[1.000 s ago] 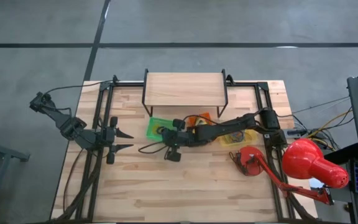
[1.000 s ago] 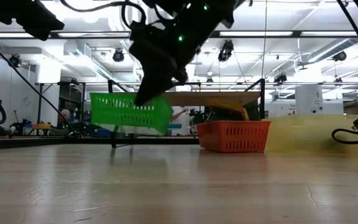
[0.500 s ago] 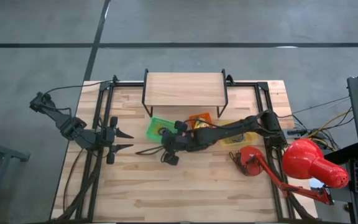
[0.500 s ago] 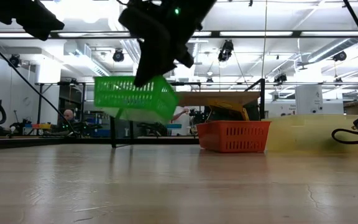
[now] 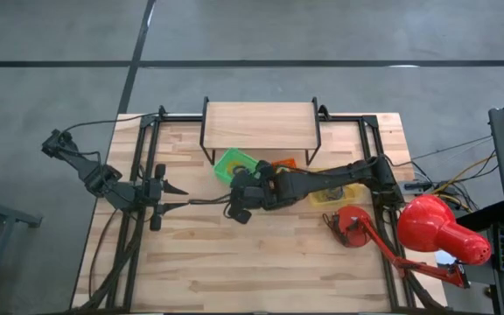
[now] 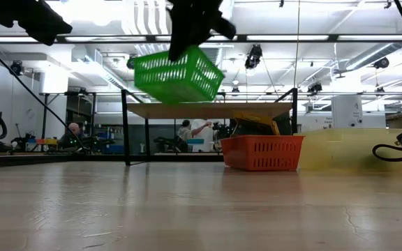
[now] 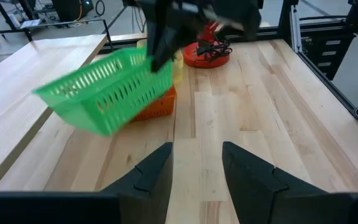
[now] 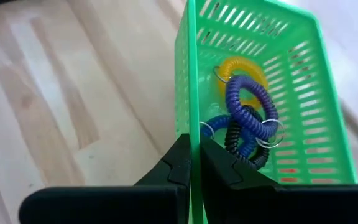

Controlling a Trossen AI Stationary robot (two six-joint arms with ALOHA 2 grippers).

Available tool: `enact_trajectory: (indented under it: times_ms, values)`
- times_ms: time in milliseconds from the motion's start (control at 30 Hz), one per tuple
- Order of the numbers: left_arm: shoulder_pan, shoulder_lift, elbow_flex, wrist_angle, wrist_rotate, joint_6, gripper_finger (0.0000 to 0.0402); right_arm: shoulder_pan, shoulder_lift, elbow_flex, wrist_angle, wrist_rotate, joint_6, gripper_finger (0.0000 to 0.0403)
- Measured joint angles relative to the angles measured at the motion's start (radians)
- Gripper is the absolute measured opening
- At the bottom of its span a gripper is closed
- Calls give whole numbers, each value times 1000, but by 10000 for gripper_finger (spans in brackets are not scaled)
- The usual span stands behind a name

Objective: Pick & Place Office Desk Supplies
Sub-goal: Put the green bin on the shelf

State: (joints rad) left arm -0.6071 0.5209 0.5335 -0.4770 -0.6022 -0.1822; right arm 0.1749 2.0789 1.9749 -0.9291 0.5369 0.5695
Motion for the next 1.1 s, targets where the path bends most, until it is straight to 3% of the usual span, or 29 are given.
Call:
enact_trajectory:
  times_ms: [233, 467, 700, 1100]
  values:
    - [0, 0, 0, 0, 0, 0, 141, -3, 0, 95, -139, 50, 8, 13]
    - [0, 0, 0, 0, 0, 0, 141, -38, 0, 128, -109, 95, -42, 13]
    - [0, 0, 0, 0, 0, 0, 141, -140, 0, 126, -11, 95, 42, 13]
    - [0, 0, 0, 0, 0, 0, 141, -289, 9, 105, 86, -15, 11, 13]
